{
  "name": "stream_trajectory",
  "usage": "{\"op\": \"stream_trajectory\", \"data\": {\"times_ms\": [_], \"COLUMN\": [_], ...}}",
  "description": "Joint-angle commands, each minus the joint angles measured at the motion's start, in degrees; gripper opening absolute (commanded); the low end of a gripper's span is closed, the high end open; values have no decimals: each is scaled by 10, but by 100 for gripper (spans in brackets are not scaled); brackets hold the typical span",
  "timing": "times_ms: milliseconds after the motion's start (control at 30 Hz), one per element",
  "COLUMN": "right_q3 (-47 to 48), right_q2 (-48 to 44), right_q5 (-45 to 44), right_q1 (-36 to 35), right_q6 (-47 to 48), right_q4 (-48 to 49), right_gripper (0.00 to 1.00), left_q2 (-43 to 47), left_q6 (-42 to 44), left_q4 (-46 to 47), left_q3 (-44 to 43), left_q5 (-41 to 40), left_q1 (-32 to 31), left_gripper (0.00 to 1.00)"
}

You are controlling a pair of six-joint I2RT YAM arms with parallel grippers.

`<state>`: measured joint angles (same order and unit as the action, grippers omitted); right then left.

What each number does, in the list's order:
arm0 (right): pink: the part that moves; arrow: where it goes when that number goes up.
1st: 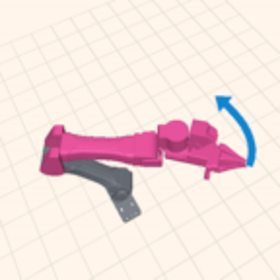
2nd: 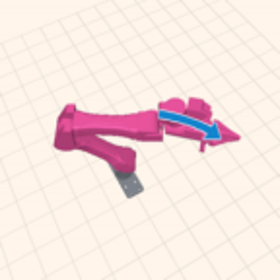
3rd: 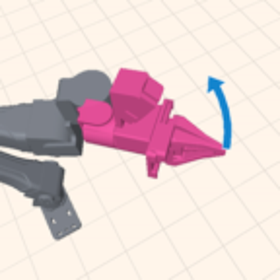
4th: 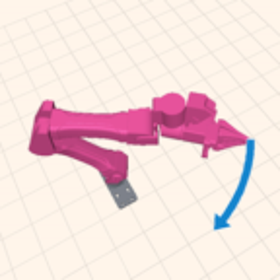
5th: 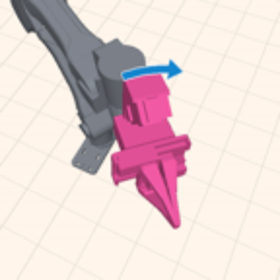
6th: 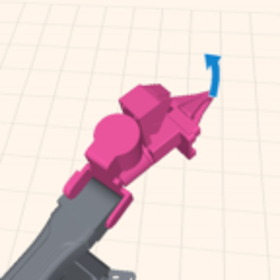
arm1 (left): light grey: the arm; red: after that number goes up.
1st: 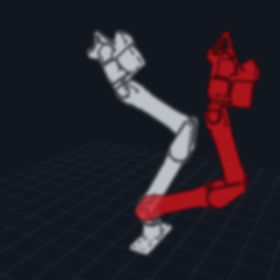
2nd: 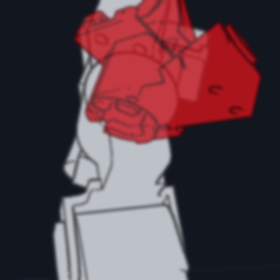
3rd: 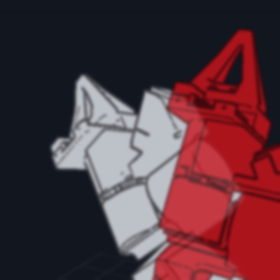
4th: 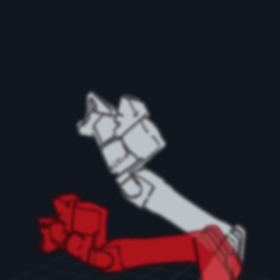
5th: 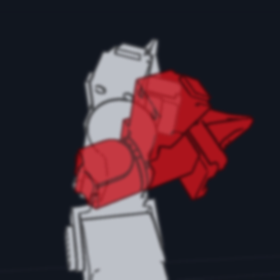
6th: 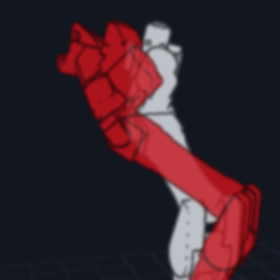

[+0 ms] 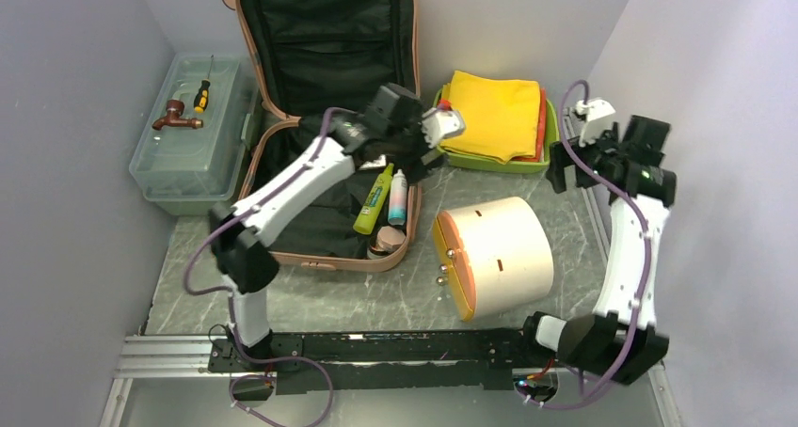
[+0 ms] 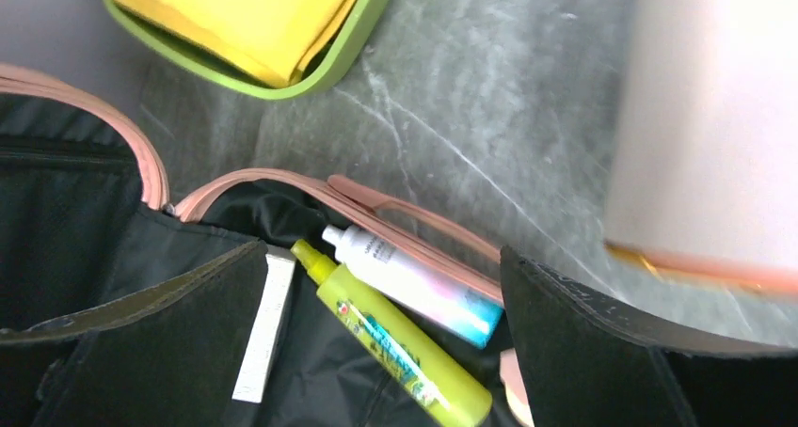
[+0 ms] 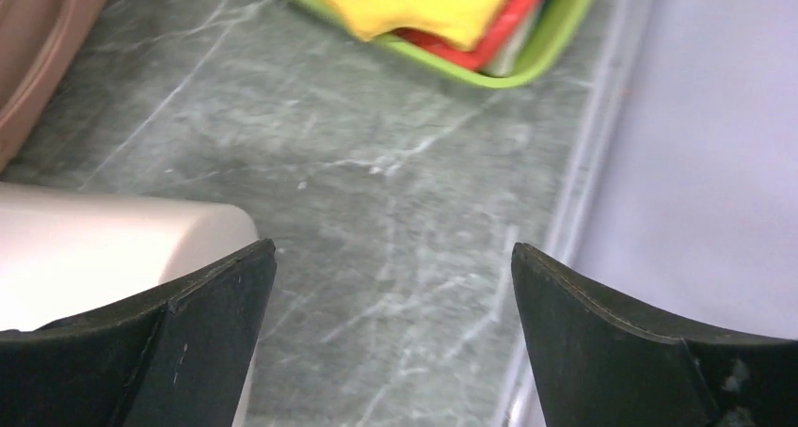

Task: Open, take out, and arrange the luggage
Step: Adjust the storage box at the center of the board.

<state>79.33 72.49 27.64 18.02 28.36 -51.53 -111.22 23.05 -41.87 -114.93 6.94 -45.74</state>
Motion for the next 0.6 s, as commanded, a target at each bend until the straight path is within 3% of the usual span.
{"op": "stream_trajectory", "data": {"times_ms": [0,133,400,567], "right_q3": [-2,-41,-83,-86], "right_q2": [-109,-169,-239,-260], "right_q5": [-6,13,78,113], "right_q1": [39,41,42,41], "right_q6": [46,88,96,125], "right_q4": [-21,-61,-109,-143], "right_gripper": [99,100,100,100], "left_q2": [145,196,170,152], "left_q6": [89,134,108,68], "left_q4": [-65,-118,-97,-56], "left_q3": [40,118,180,180], "left_q5": [228,336,316,214], "left_q1": [9,-33,-98,-133], "left_gripper": [99,99,99,99]}}
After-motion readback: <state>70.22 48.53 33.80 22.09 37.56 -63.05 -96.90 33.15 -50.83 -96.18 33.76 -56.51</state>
